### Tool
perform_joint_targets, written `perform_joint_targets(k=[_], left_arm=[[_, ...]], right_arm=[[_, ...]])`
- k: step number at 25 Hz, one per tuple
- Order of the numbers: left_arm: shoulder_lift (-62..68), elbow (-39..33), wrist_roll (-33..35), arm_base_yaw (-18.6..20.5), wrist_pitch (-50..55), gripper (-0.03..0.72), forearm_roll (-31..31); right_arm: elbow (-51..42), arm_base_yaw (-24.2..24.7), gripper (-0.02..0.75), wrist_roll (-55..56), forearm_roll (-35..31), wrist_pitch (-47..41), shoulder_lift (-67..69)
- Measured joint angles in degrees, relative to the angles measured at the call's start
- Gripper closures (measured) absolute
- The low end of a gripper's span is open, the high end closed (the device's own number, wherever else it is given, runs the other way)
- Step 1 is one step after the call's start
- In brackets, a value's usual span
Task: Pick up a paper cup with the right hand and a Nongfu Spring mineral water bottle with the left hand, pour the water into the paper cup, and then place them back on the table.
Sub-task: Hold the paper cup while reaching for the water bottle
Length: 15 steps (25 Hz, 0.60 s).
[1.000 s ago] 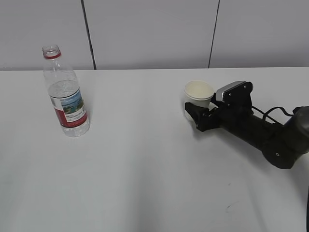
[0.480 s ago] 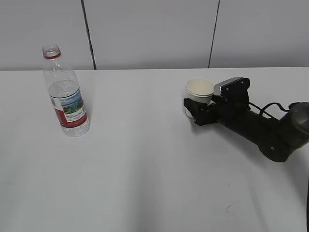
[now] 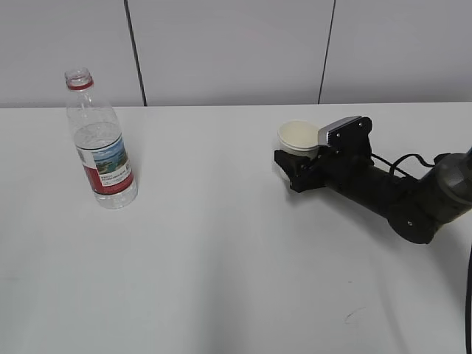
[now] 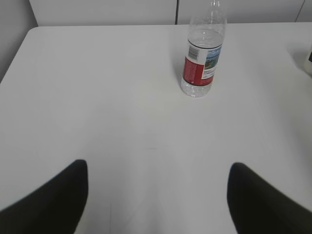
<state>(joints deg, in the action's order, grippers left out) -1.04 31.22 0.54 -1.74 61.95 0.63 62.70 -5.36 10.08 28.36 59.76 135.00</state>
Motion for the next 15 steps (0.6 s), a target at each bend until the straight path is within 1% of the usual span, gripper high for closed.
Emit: perform_joint_targets(k=[8,12,15], left_arm=[[0.0,0.0,0.0,0.0,0.0,0.162,0.0],[0.0,0.0,0.0,0.0,0.0,0.162,0.0],[0.0,0.0,0.0,0.0,0.0,0.162,0.0]], right_arm=[[0.3,0.0,0.173,-1.2,-0.3,1.4,0.7],[0.3,0.0,0.207,-1.3,0.9,1.7,0.7],[0.3,0.0,0.216,-1.4,1.3,1.8,0.7]])
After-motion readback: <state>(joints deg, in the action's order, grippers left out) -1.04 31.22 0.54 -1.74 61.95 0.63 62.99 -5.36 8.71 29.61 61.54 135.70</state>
